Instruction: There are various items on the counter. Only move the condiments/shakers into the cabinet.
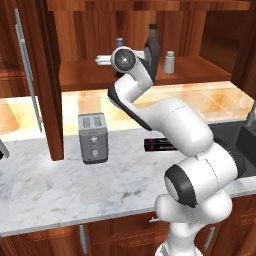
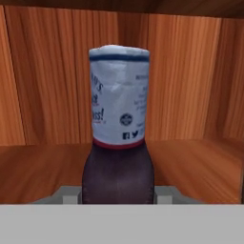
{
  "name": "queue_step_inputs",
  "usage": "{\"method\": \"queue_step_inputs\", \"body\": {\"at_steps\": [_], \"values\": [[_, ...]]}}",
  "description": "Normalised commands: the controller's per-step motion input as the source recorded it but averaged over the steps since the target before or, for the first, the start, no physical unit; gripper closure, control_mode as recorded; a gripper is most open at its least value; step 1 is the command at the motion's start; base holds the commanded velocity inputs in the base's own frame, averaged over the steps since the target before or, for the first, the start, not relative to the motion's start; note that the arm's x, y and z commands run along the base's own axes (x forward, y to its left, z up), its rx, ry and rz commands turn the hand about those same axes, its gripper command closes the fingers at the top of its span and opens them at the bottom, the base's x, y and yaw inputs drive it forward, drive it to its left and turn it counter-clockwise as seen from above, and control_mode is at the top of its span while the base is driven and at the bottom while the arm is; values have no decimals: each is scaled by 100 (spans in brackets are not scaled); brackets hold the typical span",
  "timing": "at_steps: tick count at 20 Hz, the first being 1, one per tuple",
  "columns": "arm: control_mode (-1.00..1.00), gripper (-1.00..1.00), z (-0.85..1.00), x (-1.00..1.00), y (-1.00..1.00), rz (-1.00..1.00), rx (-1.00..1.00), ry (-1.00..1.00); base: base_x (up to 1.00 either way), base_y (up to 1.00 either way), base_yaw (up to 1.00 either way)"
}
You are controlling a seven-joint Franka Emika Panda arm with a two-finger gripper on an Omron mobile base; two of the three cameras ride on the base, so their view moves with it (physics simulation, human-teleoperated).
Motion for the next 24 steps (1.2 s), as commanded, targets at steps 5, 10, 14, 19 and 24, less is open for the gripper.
{"method": "queue_step_inputs", "body": {"at_steps": [5, 10, 14, 19, 24], "values": [[-100, -100, -3, -9, -2, 0, 0, 0, 0, 0, 0], [-100, -100, 0, -29, 0, 0, 0, 0, 0, 0, 0], [-100, -100, 11, -54, 0, -1, 0, -1, 0, 0, 0], [-100, -100, 40, -100, -2, -4, 0, -12, 0, 0, 0], [-100, -100, 25, -100, -11, -1, 0, -6, 0, 0, 0]]}}
